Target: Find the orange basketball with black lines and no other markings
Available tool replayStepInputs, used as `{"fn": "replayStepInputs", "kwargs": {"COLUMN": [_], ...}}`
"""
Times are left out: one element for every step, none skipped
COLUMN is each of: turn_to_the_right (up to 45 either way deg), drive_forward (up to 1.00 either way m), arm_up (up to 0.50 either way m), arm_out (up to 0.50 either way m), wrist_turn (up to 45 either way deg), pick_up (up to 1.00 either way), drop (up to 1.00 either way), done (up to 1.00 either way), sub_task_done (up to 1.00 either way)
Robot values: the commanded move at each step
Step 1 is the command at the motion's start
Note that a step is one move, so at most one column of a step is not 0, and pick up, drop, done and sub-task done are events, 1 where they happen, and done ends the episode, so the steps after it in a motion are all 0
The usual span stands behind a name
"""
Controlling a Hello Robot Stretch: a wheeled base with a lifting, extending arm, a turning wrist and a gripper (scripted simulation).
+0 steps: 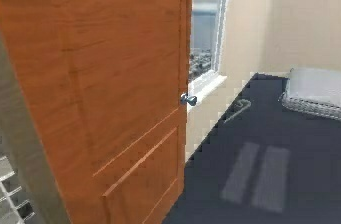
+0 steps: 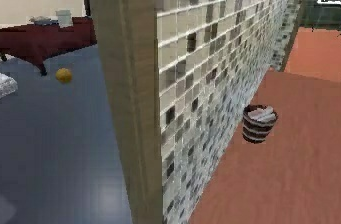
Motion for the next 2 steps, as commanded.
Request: {"fn": "replayStepInputs", "kwargs": {"turn_to_the_right": [45.0,0.0], "drive_forward": [0.0,0.65], "arm_up": [0.0,0.0], "arm_out": [0.0,0.0], "wrist_turn": [0.0,0.0], "pick_up": [0.0,0.0], "drop": [0.0,0.0], "done": [0.0,0.0], "sub_task_done": [0.0,0.0]}}
